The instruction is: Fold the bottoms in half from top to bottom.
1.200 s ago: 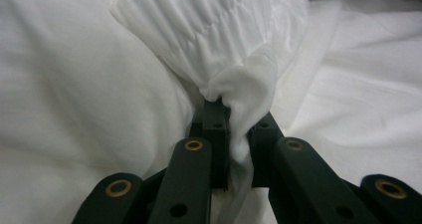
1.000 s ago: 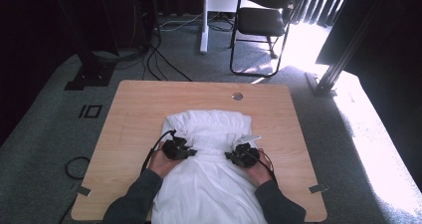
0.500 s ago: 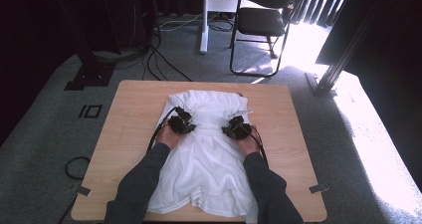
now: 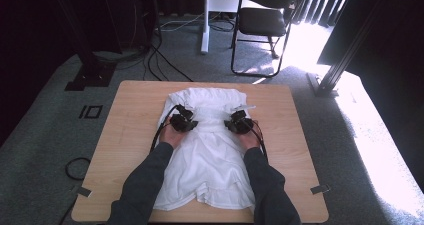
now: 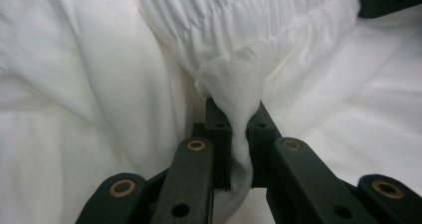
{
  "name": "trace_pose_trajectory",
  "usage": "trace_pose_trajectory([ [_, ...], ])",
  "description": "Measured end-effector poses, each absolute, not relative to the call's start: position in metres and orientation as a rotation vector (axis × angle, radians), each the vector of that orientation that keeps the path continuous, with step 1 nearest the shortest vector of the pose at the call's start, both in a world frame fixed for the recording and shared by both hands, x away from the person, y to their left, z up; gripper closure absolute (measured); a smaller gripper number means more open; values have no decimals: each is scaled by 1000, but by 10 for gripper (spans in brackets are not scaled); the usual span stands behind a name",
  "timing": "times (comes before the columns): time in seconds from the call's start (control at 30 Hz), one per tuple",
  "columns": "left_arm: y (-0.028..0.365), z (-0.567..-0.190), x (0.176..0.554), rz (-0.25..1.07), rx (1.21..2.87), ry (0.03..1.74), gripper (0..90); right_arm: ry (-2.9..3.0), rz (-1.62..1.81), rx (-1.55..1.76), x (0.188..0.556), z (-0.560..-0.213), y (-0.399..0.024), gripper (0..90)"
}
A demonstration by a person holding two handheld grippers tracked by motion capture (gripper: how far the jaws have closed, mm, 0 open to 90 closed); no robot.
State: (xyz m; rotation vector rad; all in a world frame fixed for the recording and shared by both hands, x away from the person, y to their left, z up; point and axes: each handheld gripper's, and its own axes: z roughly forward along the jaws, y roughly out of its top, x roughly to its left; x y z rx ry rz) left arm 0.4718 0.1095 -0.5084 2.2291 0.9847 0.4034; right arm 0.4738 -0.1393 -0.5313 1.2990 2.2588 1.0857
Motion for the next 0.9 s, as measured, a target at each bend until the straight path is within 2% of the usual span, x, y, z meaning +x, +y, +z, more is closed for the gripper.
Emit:
trace_pose_trajectory([
  [0.2,118,-446,442,455,2061,835,861,2164,1241,1145,450,-480,-156,806],
  [0.23,118,-435,435,470,2032,810,861,2120,1289,1080,440,-456,-161,806],
  [0.27,120,-423,428,481,2004,781,861,2120,1289,1080,440,-456,-161,806],
  [0.3,122,-411,421,482,1968,755,862,2060,1354,1014,427,-432,-166,805],
  [0.33,124,-401,413,485,1941,729,862,2060,1354,1014,427,-432,-166,805],
  [0.47,128,-383,380,513,1894,648,859,2003,1478,878,389,-401,-177,804],
  [0.63,136,-414,351,449,1919,639,857,2066,1462,831,361,-416,-179,802],
  [0.73,136,-446,339,407,1967,659,855,2135,1411,836,344,-445,-176,802],
  [0.77,133,-472,335,380,2036,675,850,2183,1344,857,337,-468,-174,801],
  [0.83,133,-484,335,352,2053,699,847,2213,1341,888,335,-480,-174,801],
  [0.87,133,-495,335,313,2063,720,845,2261,1311,928,333,-503,-174,800],
  [0.9,132,-505,334,304,2079,729,845,2261,1311,928,333,-503,-174,800],
])
